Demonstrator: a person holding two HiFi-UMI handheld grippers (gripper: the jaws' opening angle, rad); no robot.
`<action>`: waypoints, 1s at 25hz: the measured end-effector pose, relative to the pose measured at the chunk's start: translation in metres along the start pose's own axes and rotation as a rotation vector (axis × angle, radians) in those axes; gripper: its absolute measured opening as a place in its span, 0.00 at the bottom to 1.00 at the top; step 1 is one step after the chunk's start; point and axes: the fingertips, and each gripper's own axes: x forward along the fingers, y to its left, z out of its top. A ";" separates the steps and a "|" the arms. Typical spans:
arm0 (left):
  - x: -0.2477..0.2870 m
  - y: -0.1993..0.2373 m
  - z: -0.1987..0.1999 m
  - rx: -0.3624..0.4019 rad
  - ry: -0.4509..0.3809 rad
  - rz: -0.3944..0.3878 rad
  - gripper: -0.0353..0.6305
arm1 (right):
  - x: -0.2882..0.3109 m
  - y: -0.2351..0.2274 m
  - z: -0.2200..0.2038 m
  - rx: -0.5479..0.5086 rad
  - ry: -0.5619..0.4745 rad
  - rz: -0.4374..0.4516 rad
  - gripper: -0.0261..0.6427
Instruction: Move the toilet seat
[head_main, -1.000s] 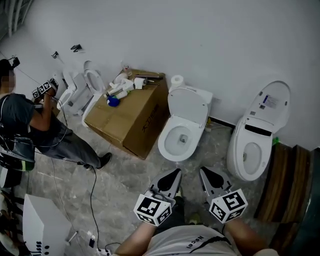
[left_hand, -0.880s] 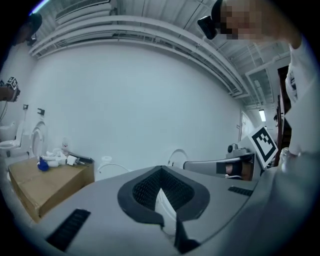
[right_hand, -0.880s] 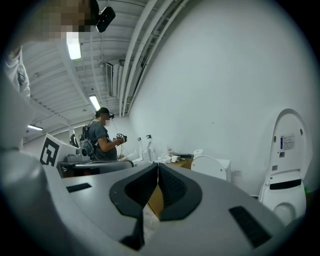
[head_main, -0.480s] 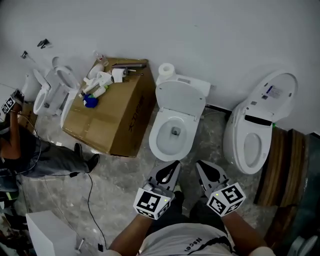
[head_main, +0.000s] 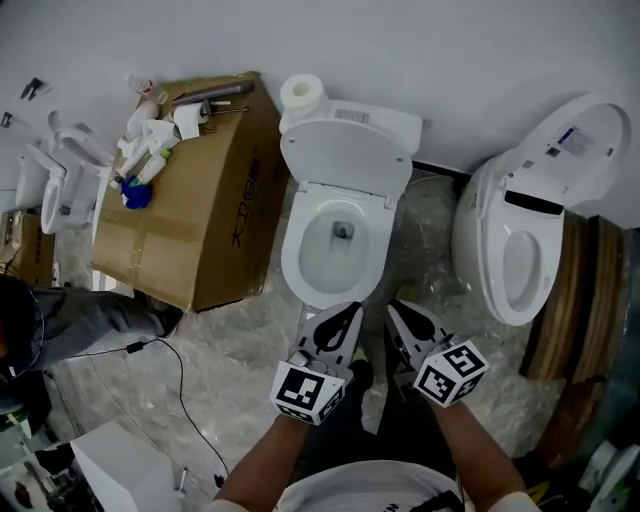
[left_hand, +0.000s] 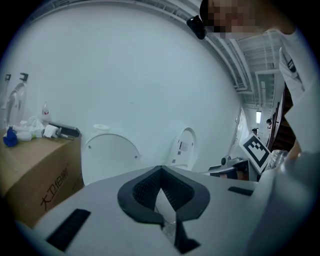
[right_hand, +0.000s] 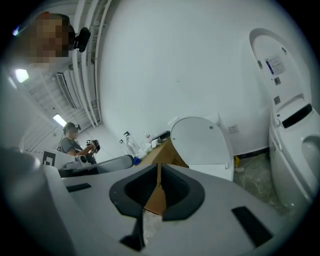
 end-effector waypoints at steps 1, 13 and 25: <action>0.011 0.006 -0.011 -0.008 0.015 0.004 0.07 | 0.008 -0.016 -0.008 0.013 0.011 -0.008 0.07; 0.110 0.076 -0.152 -0.084 0.124 0.066 0.06 | 0.097 -0.207 -0.151 0.222 0.141 -0.121 0.08; 0.149 0.101 -0.235 -0.101 0.184 0.071 0.06 | 0.149 -0.297 -0.269 0.390 0.267 -0.183 0.17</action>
